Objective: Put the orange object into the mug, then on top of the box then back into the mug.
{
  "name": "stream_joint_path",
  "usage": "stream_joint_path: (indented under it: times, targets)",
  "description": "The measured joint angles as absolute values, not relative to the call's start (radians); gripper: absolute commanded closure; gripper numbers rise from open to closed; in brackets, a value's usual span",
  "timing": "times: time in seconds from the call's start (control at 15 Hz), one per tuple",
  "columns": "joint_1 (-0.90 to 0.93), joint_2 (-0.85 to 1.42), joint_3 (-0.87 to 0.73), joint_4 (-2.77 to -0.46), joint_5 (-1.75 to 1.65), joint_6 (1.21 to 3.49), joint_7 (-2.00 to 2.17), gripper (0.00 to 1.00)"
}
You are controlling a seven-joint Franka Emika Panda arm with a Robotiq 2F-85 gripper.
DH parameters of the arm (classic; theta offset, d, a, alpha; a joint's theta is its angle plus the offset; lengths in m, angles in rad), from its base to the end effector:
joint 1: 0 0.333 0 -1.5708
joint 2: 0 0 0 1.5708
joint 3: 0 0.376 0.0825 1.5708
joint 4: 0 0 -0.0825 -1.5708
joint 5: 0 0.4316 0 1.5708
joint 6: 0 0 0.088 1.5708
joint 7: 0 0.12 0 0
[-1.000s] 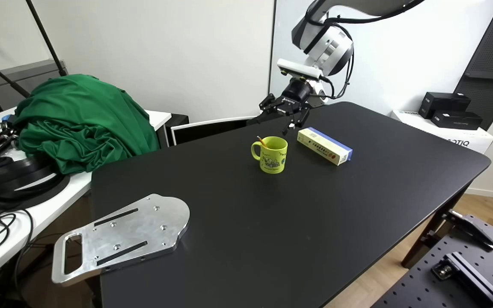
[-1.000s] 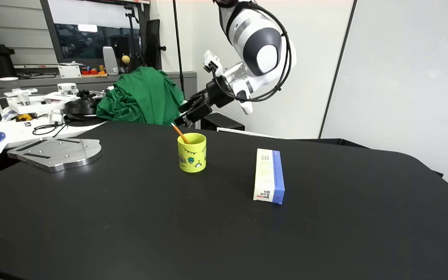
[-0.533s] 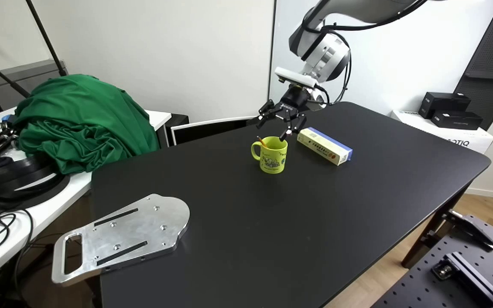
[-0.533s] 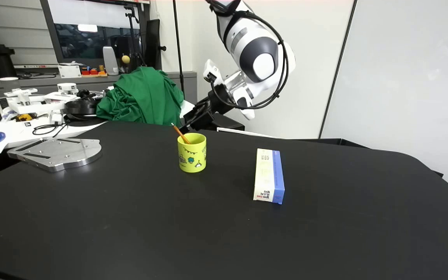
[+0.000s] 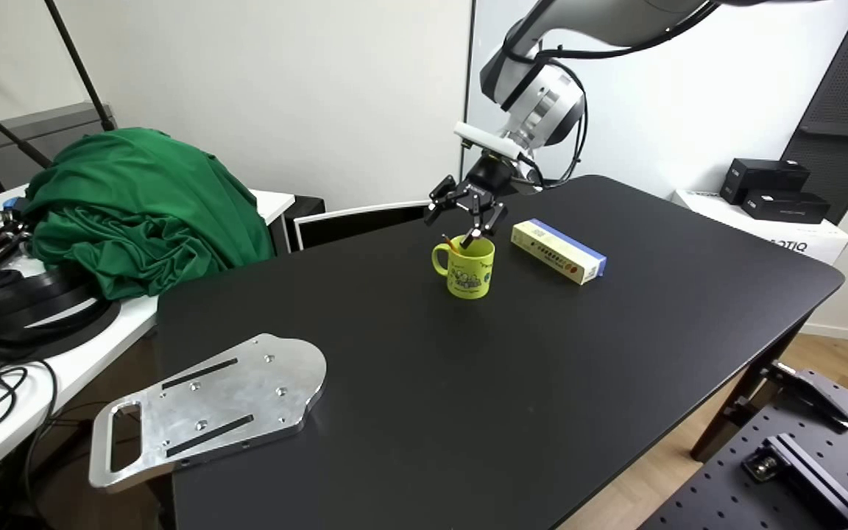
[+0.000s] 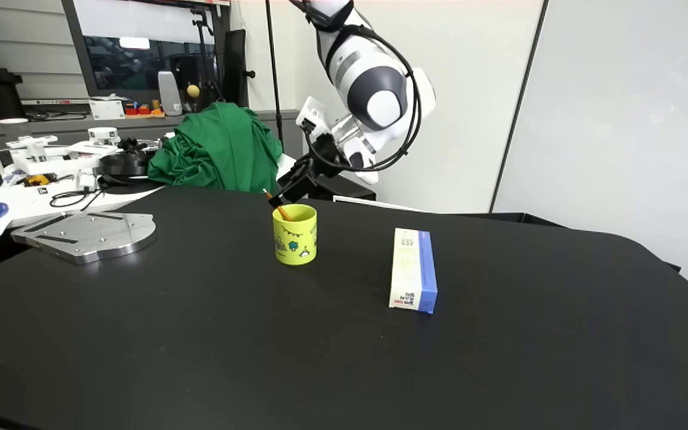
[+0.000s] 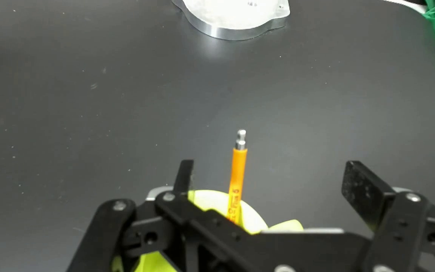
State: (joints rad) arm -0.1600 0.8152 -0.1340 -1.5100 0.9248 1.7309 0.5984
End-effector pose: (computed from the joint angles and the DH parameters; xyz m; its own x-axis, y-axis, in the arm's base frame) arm 0.7298 -0.1177 0.1728 0.2030 -0.5920 -0.7799 -0.9744 -0.2008 -0.1012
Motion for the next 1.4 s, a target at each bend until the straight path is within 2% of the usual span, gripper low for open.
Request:
stream_joint_path:
  times: [0.2, 0.27, 0.4, 1.0, 1.13, 1.4]
  targets:
    - [-0.151, 0.819, -0.121, -1.510, 0.928, 1.739, 0.607, 0.00]
    - [-0.148, 0.820, -0.119, -1.510, 0.928, 1.741, 0.608, 0.25]
    - [-0.144, 0.823, -0.116, -1.510, 0.928, 1.746, 0.608, 0.33]
    - [-0.140, 0.833, -0.114, -1.510, 0.927, 1.751, 0.609, 0.97]
    - [-0.140, 0.833, -0.114, -1.510, 0.927, 1.751, 0.609, 1.00]
    - [-0.143, 0.827, -0.116, -1.510, 0.926, 1.748, 0.609, 0.99]
